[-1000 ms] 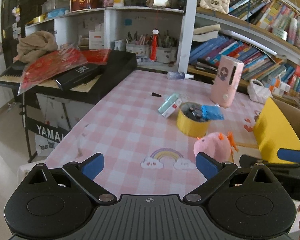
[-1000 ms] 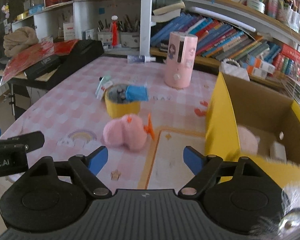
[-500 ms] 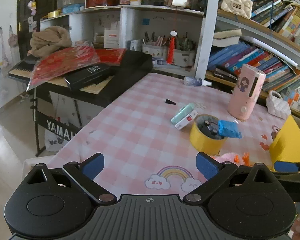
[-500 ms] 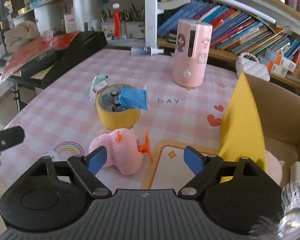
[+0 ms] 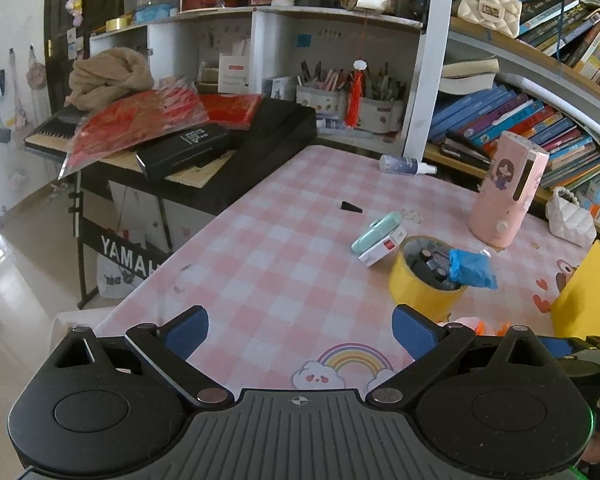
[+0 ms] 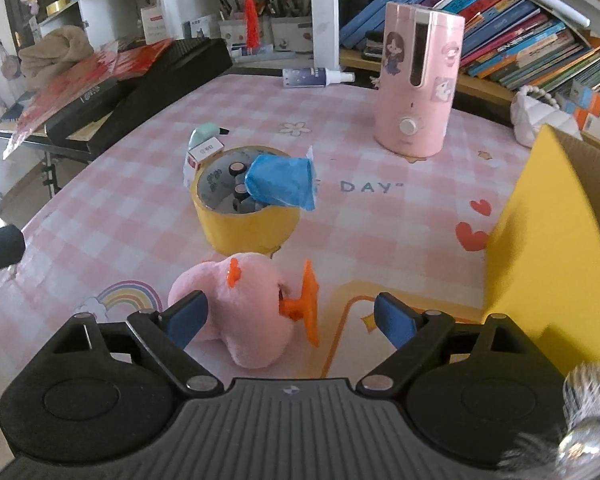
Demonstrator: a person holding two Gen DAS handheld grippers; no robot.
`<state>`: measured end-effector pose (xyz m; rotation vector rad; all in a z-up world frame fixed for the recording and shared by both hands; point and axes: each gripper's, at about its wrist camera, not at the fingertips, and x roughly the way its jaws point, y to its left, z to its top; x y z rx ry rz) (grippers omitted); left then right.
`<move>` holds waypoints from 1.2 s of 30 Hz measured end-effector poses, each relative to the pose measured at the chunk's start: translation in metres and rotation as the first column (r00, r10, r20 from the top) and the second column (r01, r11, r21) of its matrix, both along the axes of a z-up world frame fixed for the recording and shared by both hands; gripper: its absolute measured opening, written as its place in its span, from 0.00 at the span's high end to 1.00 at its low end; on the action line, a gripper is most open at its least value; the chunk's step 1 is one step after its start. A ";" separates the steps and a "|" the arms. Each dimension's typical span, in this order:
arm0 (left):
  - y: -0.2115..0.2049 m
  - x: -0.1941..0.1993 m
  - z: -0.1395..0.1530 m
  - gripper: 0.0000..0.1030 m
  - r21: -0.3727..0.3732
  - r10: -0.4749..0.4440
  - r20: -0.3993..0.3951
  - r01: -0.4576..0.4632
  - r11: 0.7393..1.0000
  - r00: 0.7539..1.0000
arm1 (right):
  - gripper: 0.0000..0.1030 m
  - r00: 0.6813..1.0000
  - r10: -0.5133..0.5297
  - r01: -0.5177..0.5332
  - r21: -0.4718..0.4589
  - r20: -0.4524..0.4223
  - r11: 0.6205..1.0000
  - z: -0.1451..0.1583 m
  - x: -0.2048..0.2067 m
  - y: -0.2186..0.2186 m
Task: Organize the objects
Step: 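Grasp the small pink plush with orange fins with the right tool, then grasp the blue packet on the tape roll with the left tool while the right tool lifts the plush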
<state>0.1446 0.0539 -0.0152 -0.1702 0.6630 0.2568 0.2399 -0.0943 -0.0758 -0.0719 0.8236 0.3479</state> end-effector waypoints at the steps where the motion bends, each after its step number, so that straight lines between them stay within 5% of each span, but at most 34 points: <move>1: 0.000 0.000 -0.001 0.03 -0.001 0.002 -0.003 -0.002 1.000 1.000 | 0.13 1.000 0.009 -0.009 0.005 -0.006 1.000 -0.001 0.002 0.001; 9: 0.001 0.002 -0.001 0.03 0.001 0.023 -0.004 -0.023 1.000 1.000 | 0.25 0.996 0.077 -0.075 0.043 -0.041 0.996 -0.011 0.009 0.011; 13: -0.002 0.005 0.000 0.03 -0.002 0.016 0.000 -0.016 1.000 1.000 | 0.50 0.993 0.118 -0.116 0.052 -0.028 0.992 -0.009 0.011 0.012; 17: -0.004 0.011 0.000 0.03 -0.013 0.011 0.004 -0.011 1.000 1.000 | 0.50 0.994 0.112 -0.113 0.063 0.022 0.992 0.011 0.002 0.003; 23: -0.013 0.031 -0.005 0.04 -0.042 -0.012 -0.003 0.012 0.999 1.000 | 0.50 0.974 -0.007 -0.008 0.063 0.226 0.998 0.056 -0.010 -0.019; 29: -0.041 0.068 -0.008 0.05 -0.033 -0.160 -0.010 0.160 0.987 0.987 | 0.50 0.926 -0.161 0.130 0.112 0.341 0.985 0.083 -0.012 -0.053; 36: -0.094 0.114 -0.013 0.29 0.017 -0.360 0.000 0.360 0.933 0.933 | 0.50 0.903 -0.244 0.202 0.152 0.354 0.967 0.089 -0.013 -0.076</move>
